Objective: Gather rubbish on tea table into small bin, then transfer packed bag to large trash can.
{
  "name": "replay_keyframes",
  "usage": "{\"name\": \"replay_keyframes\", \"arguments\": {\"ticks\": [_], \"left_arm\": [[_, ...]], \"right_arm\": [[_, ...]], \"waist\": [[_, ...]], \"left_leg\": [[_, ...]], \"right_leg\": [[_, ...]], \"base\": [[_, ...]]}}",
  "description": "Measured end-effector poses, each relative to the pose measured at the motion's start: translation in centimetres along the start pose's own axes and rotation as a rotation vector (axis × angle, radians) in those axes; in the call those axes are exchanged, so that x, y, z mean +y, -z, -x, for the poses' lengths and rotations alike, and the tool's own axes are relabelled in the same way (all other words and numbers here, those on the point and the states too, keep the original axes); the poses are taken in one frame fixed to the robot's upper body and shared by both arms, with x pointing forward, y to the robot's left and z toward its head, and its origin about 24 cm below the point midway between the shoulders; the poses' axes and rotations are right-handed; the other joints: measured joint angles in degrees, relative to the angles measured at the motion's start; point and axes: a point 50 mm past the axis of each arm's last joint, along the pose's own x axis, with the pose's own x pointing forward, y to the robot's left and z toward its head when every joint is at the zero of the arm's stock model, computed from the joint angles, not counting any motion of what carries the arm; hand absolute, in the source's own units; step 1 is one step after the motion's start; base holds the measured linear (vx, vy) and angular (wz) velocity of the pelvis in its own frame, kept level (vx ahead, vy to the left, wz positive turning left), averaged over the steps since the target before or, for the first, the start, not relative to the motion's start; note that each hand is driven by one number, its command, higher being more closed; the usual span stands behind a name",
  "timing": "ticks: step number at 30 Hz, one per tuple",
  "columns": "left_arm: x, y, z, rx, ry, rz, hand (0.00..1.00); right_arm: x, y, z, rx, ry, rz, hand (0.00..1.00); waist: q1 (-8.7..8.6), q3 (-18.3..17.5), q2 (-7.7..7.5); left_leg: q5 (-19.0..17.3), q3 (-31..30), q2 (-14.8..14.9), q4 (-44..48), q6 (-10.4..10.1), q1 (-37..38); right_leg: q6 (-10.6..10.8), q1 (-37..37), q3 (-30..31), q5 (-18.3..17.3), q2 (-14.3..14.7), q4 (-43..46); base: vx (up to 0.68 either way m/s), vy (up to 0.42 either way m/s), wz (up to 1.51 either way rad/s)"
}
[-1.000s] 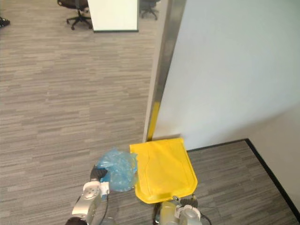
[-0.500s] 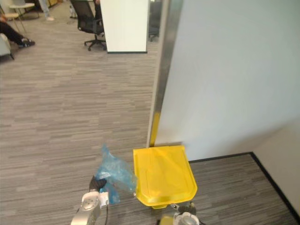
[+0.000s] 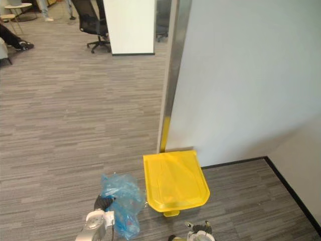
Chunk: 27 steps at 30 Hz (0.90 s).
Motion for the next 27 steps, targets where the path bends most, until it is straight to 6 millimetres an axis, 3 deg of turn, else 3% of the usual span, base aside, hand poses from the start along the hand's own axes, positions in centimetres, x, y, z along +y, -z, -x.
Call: {"name": "replay_keyframes", "arguments": {"ticks": [5,6,7,8,9,10,12,14,19,27], "left_arm": [[-0.1,-1.6,-0.5,-0.048,-0.001,0.002,1.0],[-0.4,-2.2,-0.4,-0.075,0.002,0.023,1.0],[-0.1,-2.3,-0.4,-0.085,-0.008,0.033,1.0],[0.1,-2.5,-0.4,-0.093,-0.018,0.036,1.0],[0.5,-2.2,-0.3,-0.084,-0.038,0.035,1.0],[0.6,-2.0,-0.3,-0.078,-0.043,0.038,1.0],[0.3,-1.7,-0.2,-0.064,-0.039,0.043,1.0],[0.1,-1.5,-0.2,-0.054,-0.034,0.044,1.0],[0.1,-0.4,-0.3,-0.007,-0.032,0.03,1.0],[1.3,1.3,-0.2,0.06,-0.057,0.014,1.0]], "right_arm": [[0.6,-0.8,0.0,-0.029,-0.018,0.011,0.0],[0.8,-1.0,0.0,-0.034,-0.021,0.013,0.0],[1.0,-1.1,0.1,-0.036,-0.027,0.013,0.0],[1.1,-0.8,0.2,-0.029,-0.032,0.016,0.0],[1.2,-0.6,0.2,-0.027,-0.036,0.026,0.0],[1.0,-0.7,0.2,-0.028,-0.032,0.027,0.0],[0.6,-1.6,-0.2,-0.052,-0.022,0.034,0.0],[0.4,-1.9,-0.3,-0.056,-0.015,0.032,0.0],[-1.0,-0.1,-0.6,0.024,0.027,0.013,0.0],[-1.2,0.2,-0.6,0.051,0.034,0.005,0.0]], "waist": [[-0.33,2.1,-0.09],[0.14,2.2,0.39],[0.16,2.6,0.46],[0.06,2.5,-0.79],[0.23,1.8,-1.81],[0.54,1.6,-1.52],[1.41,1.0,0.86],[0.98,1.1,1.79],[0.66,1.0,1.83],[0.45,1.2,1.5]], "left_leg": [[-0.2,5.7,-0.6,1.0,0.6,1.9],[-0.4,6.6,0.9,0.9,0.9,1.8],[-0.4,7.0,0.8,0.9,0.9,1.7],[-0.4,6.7,-0.2,0.8,0.9,2.2],[-0.5,6.7,-0.8,0.8,0.8,3.1],[-0.5,6.9,-0.8,0.7,0.7,3.0],[0.0,7.7,0.7,0.0,0.1,1.9],[0.9,7.0,0.3,-0.9,0.4,1.9],[3.2,4.2,-1.0,-3.2,1.3,3.0],[3.5,2.5,-2.1,-4.8,1.6,3.0]], "right_leg": [[0.2,-2.1,2.9,1.9,0.2,2.8],[0.3,-2.3,2.9,2.4,0.5,2.7],[-1.5,-3.3,2.2,-0.4,-0.3,6.6],[-1.3,-3.7,-0.5,-5.5,-2.5,14.0],[0.2,-2.4,-1.1,-7.5,-2.8,11.5],[-0.1,-1.5,-1.2,-7.4,-2.4,9.8],[-0.9,-0.3,-0.4,-3.6,0.1,4.1],[-0.9,-0.2,-0.2,-3.1,0.2,3.2],[-0.7,2.6,-1.0,-1.0,-0.2,-0.9],[-0.7,6.8,-1.0,5.7,-0.4,-11.6]], "base": [[-0.01,0.043,-0.52],[-0.03,0.009,-0.21],[-0.02,-0.004,-0.04],[0.01,-0.019,0.11],[0.04,-0.048,0.07],[0.05,-0.051,-0.23],[0.01,-0.033,-0.34],[-0.01,-0.03,-0.03],[-0.01,0.004,0.11],[-0.05,0.041,0.0]]}}
